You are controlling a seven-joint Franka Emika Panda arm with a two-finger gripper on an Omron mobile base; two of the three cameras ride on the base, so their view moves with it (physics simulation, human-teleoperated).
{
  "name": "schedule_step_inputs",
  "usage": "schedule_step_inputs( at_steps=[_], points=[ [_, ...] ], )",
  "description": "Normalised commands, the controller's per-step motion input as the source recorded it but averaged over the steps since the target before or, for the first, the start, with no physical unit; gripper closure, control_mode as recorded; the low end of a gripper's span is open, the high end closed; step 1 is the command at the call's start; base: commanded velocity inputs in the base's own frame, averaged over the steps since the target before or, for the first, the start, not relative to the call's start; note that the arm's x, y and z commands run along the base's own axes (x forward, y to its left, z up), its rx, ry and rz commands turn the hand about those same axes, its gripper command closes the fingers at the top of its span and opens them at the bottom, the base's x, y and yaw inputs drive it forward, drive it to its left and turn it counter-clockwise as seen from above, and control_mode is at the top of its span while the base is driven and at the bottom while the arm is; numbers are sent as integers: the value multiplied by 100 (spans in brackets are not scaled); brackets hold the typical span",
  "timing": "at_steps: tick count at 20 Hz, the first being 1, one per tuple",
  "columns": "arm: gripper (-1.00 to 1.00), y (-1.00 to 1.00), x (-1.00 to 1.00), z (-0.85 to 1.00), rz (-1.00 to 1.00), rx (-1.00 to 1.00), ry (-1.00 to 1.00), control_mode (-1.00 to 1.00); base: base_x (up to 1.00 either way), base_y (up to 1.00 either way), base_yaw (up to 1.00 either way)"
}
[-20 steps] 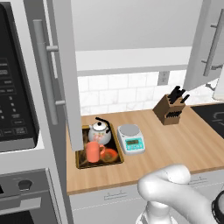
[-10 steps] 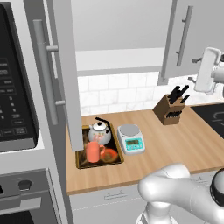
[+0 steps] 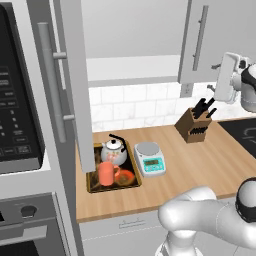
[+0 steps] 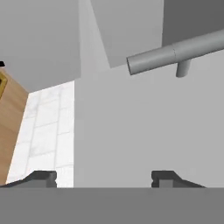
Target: Pick the kettle from the counter and place it on the tray. Then pick the mug from the cabinet and place it on the tray. Then close the cabinet doors.
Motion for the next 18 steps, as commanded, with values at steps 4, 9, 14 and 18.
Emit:
schedule_step_inputs(
  at_steps=[4,9,14,18],
  points=[
    [-100,32,72,-55,-9,-9,0,-100,0,0,0],
    [-100,32,64,-85,-9,-14,0,-100,0,0,0],
    [-100,19,4,-68,-8,-17,2,-100,0,0,0],
    [-100,4,-45,-18,-3,-12,13,-100,0,0,0]
  ],
)
